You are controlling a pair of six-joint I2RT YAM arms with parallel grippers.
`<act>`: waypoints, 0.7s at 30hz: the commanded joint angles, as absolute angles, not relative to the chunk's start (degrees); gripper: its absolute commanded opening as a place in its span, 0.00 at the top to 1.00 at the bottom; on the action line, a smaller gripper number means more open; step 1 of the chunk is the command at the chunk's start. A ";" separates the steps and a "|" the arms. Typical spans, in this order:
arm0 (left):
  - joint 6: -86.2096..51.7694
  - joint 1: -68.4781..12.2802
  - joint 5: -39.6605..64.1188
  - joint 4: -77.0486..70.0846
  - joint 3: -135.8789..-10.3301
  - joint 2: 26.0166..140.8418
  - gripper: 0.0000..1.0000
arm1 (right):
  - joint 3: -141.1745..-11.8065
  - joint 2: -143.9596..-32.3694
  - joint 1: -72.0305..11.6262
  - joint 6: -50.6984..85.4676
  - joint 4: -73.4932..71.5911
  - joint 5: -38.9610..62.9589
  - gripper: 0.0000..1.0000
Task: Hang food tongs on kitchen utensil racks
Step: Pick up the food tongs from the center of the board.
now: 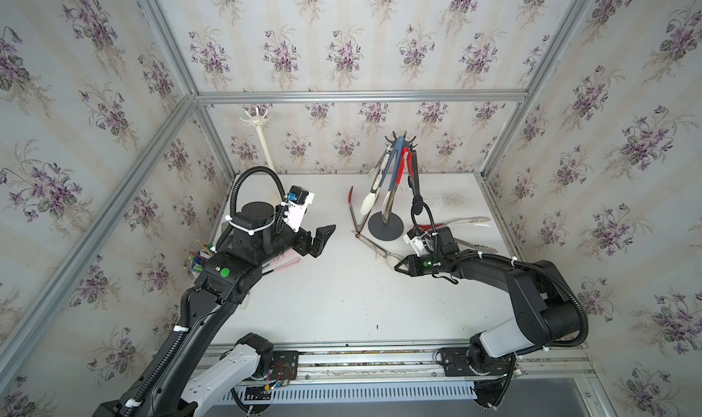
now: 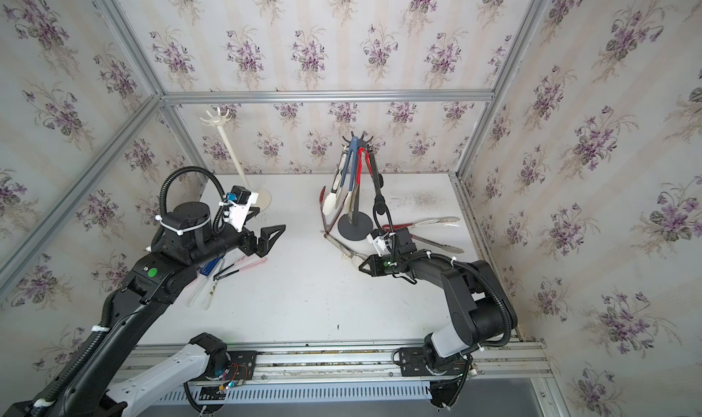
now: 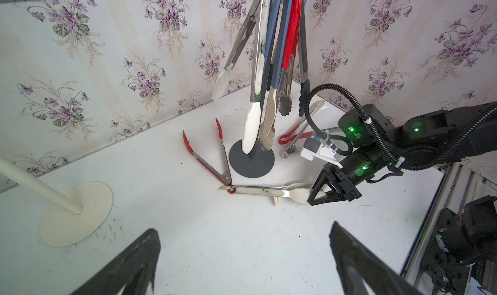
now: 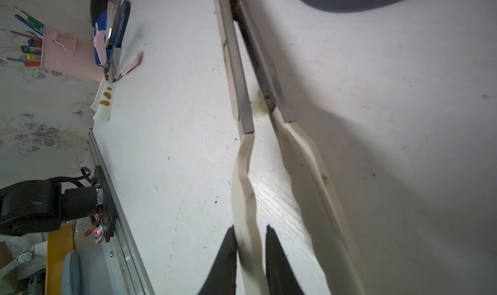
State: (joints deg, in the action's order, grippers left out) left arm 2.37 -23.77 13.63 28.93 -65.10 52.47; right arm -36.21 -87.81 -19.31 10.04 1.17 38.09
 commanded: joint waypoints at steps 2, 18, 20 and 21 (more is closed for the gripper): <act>2.37 -23.73 13.00 28.71 -64.93 52.21 0.01 | -36.44 -87.42 -19.51 8.67 1.40 37.56 0.92; 2.47 -23.73 13.24 28.68 -65.59 53.87 0.01 | -36.12 -79.00 -21.82 2.40 6.65 50.54 1.00; 2.46 -23.73 13.22 28.65 -65.52 54.01 0.01 | -36.49 -77.87 -22.70 1.56 7.50 52.03 1.00; 2.53 -23.73 13.18 28.66 -65.61 54.05 0.01 | -36.71 -77.27 -22.83 1.27 7.79 52.40 1.00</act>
State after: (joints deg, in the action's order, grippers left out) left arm 2.39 -23.77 13.56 29.15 -65.23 53.98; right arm -36.07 -78.39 -22.33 3.86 7.38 48.01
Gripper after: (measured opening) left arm 0.993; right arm 0.057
